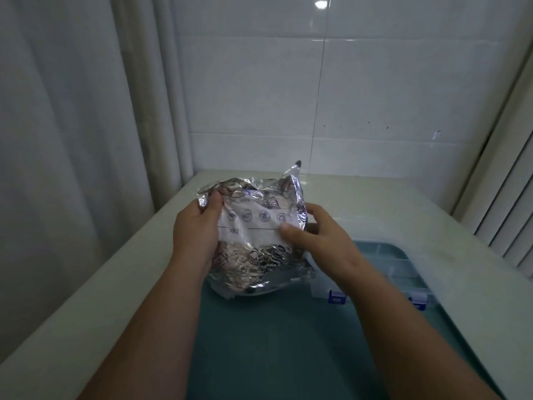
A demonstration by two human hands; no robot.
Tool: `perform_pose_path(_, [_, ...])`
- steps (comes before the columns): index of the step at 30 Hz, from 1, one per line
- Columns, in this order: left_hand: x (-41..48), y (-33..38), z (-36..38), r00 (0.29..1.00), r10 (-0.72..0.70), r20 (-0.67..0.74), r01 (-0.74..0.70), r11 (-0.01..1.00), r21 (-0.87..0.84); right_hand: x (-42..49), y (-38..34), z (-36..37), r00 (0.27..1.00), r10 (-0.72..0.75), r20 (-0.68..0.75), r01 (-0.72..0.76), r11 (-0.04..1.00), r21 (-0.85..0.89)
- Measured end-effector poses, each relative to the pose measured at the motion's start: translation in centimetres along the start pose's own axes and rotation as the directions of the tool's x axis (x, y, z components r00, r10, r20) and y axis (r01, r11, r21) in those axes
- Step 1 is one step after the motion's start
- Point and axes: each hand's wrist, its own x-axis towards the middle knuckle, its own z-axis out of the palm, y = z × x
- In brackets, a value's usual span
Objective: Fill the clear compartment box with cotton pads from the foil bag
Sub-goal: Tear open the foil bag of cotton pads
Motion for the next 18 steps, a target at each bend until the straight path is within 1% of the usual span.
perform_pose_path(2, [-0.1, 0.0, 0.0, 0.999, 0.019, -0.044, -0.019, 1.000, 0.005, 0.0, 0.4, -0.1, 0.999, -0.019, 0.046, 0.022, 0.997, -0.067])
perform_pose_path(3, [-0.1, 0.0, 0.0, 0.999, 0.020, -0.046, -0.020, 1.000, -0.012, 0.1, 0.5, 0.0, 0.998, -0.050, 0.034, 0.053, 0.993, -0.106])
perform_pose_path(4, [-0.1, 0.0, 0.0, 0.999, 0.013, -0.030, -0.014, 0.999, -0.042, 0.1, 0.5, 0.3, 0.996, -0.086, -0.004, 0.085, 0.986, -0.142])
perform_pose_path(6, [-0.1, 0.2, -0.1, 0.999, -0.038, 0.037, 0.043, 0.990, -0.133, 0.3, 0.3, 0.7, 0.983, -0.153, -0.105, 0.127, 0.966, -0.223])
perform_pose_path(8, [0.3, 0.2, -0.4, 0.990, -0.069, 0.122, 0.094, 0.973, -0.211, 0.5, 0.1, 0.9, 0.962, -0.198, -0.188, 0.150, 0.959, -0.241])
perform_pose_path(9, [0.5, 0.1, -0.6, 0.983, -0.074, 0.166, 0.110, 0.969, -0.221, 0.5, 0.0, 1.0, 0.955, -0.204, -0.215, 0.153, 0.961, -0.230])
perform_pose_path(10, [0.8, -0.1, -0.8, 0.975, -0.087, 0.202, 0.131, 0.967, -0.219, 0.5, -0.1, 1.1, 0.951, -0.194, -0.240, 0.142, 0.965, -0.220])
perform_pose_path(12, [1.0, -0.3, -0.9, 0.952, -0.163, 0.261, 0.222, 0.951, -0.216, 0.7, 0.1, 1.2, 0.946, -0.175, -0.274, 0.116, 0.969, -0.220])
perform_pose_path(15, [1.0, -0.5, -0.8, 0.911, -0.291, 0.293, 0.351, 0.919, -0.181, 1.0, -0.1, 1.7, 0.957, -0.135, -0.256, 0.054, 0.953, -0.300])
perform_pose_path(17, [1.0, -0.7, -0.8, 0.904, -0.312, 0.291, 0.363, 0.922, -0.138, 1.0, -0.3, 1.9, 0.971, -0.096, -0.218, 0.018, 0.942, -0.335])
perform_pose_path(18, [1.0, -0.8, -0.8, 0.910, -0.305, 0.280, 0.349, 0.929, -0.122, 0.9, -0.3, 1.9, 0.975, -0.082, -0.207, 0.012, 0.947, -0.321])
